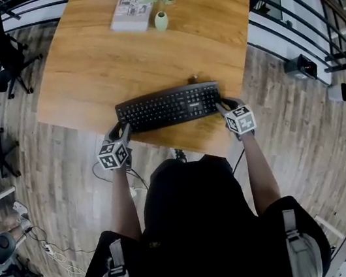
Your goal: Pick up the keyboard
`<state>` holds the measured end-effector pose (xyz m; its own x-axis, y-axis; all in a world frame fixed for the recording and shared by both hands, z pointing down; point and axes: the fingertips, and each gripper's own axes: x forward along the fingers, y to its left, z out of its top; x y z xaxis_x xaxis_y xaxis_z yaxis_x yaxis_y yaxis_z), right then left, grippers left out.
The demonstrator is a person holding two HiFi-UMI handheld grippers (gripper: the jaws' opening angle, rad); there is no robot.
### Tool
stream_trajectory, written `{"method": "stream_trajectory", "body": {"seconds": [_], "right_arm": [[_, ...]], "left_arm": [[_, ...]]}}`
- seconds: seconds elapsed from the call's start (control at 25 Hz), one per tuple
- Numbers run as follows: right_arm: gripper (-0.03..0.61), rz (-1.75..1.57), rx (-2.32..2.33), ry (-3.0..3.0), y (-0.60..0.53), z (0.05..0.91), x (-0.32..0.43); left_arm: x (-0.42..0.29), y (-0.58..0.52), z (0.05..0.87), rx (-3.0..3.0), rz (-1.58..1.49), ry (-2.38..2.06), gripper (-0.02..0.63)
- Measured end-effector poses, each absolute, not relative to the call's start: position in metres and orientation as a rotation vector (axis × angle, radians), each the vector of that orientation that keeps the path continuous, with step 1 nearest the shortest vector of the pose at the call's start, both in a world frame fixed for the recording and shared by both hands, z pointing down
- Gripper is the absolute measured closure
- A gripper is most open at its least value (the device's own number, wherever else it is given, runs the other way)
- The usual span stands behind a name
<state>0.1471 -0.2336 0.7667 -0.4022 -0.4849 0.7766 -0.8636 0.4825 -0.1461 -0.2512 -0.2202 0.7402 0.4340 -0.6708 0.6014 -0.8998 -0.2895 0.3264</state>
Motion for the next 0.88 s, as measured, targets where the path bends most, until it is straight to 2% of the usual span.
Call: {"method": "stream_trajectory", "body": {"seconds": [0.56, 0.88], "right_arm": [[0.344, 0.833, 1.114, -2.060, -0.246, 0.780, 0.142], [0.333, 0.886, 1.136, -2.044, -0.251, 0.790, 0.142]], "left_arm": [[-0.265, -0.232, 0.765, 1.917, 0.480, -1.311, 0.355], [-0.262, -0.232, 0.780, 1.883, 0.512, -1.254, 0.336]]}}
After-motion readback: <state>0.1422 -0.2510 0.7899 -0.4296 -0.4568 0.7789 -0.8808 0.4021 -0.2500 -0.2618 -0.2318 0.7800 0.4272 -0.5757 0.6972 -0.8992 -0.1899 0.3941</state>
